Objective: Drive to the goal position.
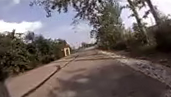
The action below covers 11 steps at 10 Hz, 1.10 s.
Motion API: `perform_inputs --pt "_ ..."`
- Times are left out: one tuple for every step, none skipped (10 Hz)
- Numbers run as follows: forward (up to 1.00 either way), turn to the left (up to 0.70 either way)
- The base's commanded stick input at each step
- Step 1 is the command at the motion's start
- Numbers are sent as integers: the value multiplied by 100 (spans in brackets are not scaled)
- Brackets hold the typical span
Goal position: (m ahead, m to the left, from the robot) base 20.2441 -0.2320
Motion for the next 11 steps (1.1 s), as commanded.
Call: perform_inputs --pt "70 0" --pt "70 0" --pt "70 0" --pt "70 0" --pt "70 -6" --pt "70 -14" --pt "70 -22" --pt "70 -30" --pt "70 -20" --pt "70 -15" --pt "70 -11"
